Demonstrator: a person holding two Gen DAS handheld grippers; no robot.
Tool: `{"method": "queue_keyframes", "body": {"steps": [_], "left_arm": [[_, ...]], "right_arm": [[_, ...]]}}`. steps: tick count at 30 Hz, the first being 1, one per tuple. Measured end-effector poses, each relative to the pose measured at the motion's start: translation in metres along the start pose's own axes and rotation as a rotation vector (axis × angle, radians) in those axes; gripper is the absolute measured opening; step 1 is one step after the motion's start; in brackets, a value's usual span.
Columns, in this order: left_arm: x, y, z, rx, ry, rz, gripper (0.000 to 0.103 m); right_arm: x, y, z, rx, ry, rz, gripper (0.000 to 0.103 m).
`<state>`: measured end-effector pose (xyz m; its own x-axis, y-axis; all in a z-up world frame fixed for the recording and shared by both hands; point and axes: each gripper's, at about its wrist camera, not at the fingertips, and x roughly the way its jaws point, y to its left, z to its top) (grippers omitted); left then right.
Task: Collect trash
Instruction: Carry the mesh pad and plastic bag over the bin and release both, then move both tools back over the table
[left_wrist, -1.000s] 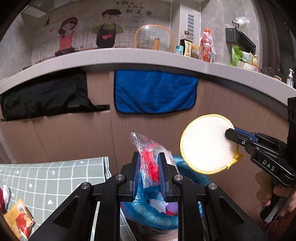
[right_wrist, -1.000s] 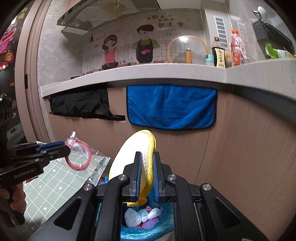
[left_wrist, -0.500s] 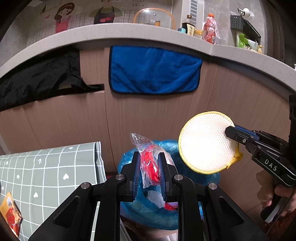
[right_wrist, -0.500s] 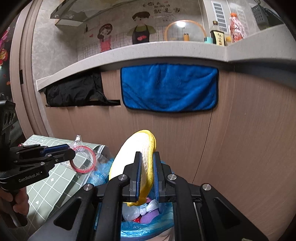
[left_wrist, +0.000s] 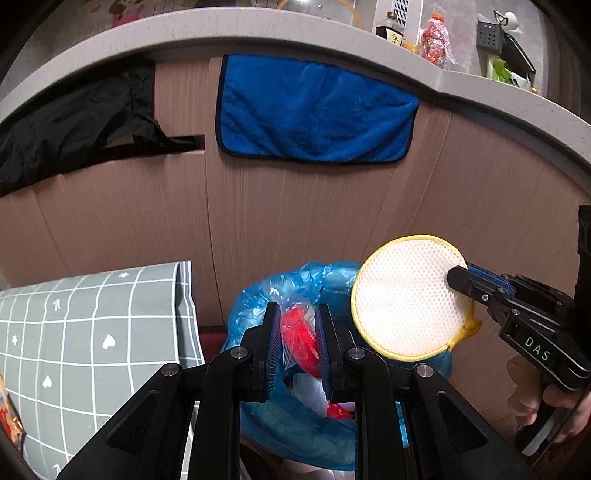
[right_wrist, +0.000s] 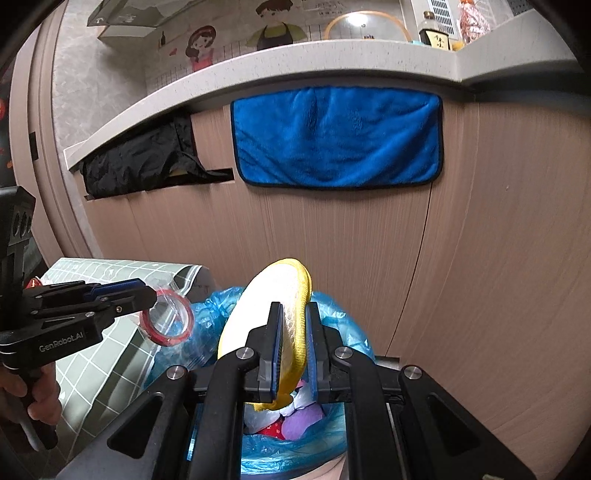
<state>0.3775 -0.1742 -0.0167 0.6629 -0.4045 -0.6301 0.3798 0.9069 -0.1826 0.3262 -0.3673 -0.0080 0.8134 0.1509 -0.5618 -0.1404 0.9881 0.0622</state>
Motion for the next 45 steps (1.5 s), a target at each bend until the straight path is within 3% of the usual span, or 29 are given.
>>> {"method": "queue_keyframes", "body": {"steps": [3, 5, 6, 7, 9, 18, 22, 29, 33, 39, 45], "left_arm": [[0.006, 0.005, 0.0, -0.031, 0.018, -0.048, 0.021], [0.006, 0.008, 0.001, -0.052, 0.021, -0.073, 0.029], [0.004, 0.011, 0.002, -0.061, 0.017, -0.075, 0.031], [0.0, 0.013, 0.002, -0.069, 0.008, -0.078, 0.034], [-0.007, 0.017, 0.004, -0.082, -0.006, -0.076, 0.036], [-0.059, 0.062, -0.011, -0.139, -0.031, 0.016, 0.037], [-0.087, 0.096, -0.029, -0.194, -0.033, 0.057, 0.037], [-0.154, 0.17, -0.061, -0.232, -0.071, 0.166, 0.037], [-0.193, 0.219, -0.08, -0.28, -0.099, 0.243, 0.037], [-0.248, 0.302, -0.12, -0.378, -0.118, 0.402, 0.037], [-0.287, 0.357, -0.163, -0.467, -0.138, 0.473, 0.037]], "right_arm": [[0.006, 0.0, -0.001, 0.007, 0.011, 0.004, 0.015], [0.012, 0.001, -0.002, 0.007, 0.035, 0.01, 0.015], [0.014, 0.002, -0.002, 0.009, 0.044, 0.009, 0.021], [0.015, 0.003, -0.003, 0.009, 0.049, 0.009, 0.037], [0.014, 0.007, -0.005, 0.005, 0.048, 0.019, 0.046], [-0.011, 0.032, 0.005, 0.004, 0.019, 0.049, 0.046], [-0.022, 0.06, 0.01, 0.008, 0.007, 0.116, 0.046], [-0.02, 0.137, 0.022, 0.033, 0.015, 0.293, 0.046], [-0.007, 0.197, 0.027, -0.024, 0.05, 0.357, 0.046], [0.029, 0.307, 0.01, -0.154, 0.158, 0.476, 0.046], [0.066, 0.392, -0.013, -0.263, 0.265, 0.568, 0.046]]}}
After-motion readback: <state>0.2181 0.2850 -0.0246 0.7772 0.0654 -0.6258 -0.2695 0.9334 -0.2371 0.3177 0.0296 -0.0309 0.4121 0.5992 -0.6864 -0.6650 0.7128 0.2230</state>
